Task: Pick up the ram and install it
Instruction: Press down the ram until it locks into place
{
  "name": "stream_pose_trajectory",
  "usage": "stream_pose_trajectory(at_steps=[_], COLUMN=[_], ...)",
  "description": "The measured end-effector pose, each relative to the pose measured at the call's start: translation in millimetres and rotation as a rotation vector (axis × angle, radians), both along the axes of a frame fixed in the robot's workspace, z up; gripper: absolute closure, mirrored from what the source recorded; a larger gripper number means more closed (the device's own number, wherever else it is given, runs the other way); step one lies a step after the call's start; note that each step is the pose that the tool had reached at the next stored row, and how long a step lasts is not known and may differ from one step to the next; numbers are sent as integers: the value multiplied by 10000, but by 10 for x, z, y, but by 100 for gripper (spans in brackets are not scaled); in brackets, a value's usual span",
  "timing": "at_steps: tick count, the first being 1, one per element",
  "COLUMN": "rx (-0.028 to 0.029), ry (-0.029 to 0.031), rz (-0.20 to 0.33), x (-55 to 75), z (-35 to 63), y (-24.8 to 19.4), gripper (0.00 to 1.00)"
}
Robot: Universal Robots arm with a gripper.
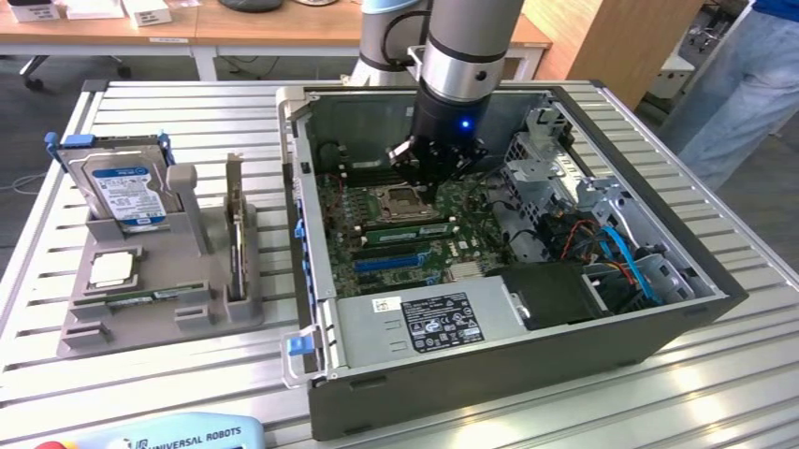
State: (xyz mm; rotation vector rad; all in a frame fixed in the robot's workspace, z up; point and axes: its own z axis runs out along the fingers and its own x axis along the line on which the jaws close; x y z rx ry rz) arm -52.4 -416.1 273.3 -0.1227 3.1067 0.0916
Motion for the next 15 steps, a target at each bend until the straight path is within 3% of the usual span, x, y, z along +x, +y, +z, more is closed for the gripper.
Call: stream_pose_trajectory(at_steps=[6, 15], rx=[-1, -23], ry=[13, 175], rz=[1, 1], x=[-24, -24], z=[0, 5], y=[0, 0], gripper=[90, 90])
